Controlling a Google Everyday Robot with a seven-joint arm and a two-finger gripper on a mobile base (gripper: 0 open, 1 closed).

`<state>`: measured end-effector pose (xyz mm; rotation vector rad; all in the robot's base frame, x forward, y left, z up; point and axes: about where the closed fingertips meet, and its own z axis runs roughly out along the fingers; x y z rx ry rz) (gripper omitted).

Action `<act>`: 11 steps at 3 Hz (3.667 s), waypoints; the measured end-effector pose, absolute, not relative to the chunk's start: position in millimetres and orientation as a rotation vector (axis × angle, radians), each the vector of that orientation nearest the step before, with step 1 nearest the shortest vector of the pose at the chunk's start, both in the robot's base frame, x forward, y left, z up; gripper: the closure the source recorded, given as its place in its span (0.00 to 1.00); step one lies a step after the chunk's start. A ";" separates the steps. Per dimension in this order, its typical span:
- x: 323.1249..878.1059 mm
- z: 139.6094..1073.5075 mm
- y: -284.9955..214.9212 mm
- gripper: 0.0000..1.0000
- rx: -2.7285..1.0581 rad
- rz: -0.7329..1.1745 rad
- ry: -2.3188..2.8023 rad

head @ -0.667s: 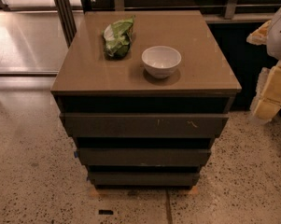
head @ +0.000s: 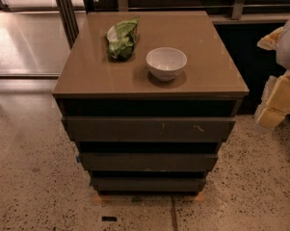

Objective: Open top drawer

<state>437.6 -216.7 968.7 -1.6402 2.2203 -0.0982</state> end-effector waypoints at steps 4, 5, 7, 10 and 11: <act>450.5 843.7 -176.6 0.42 -1.076 0.287 2.135; 450.4 843.8 -176.6 0.65 -1.076 0.286 2.135; 449.7 844.6 -174.4 1.00 -1.072 0.284 2.123; 463.1 795.4 -161.2 1.00 -0.751 0.303 1.964; 482.4 786.2 -162.6 1.00 -0.681 0.247 1.905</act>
Offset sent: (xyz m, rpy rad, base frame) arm 0.0406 0.0258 -0.1208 0.7303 -0.3625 -0.4494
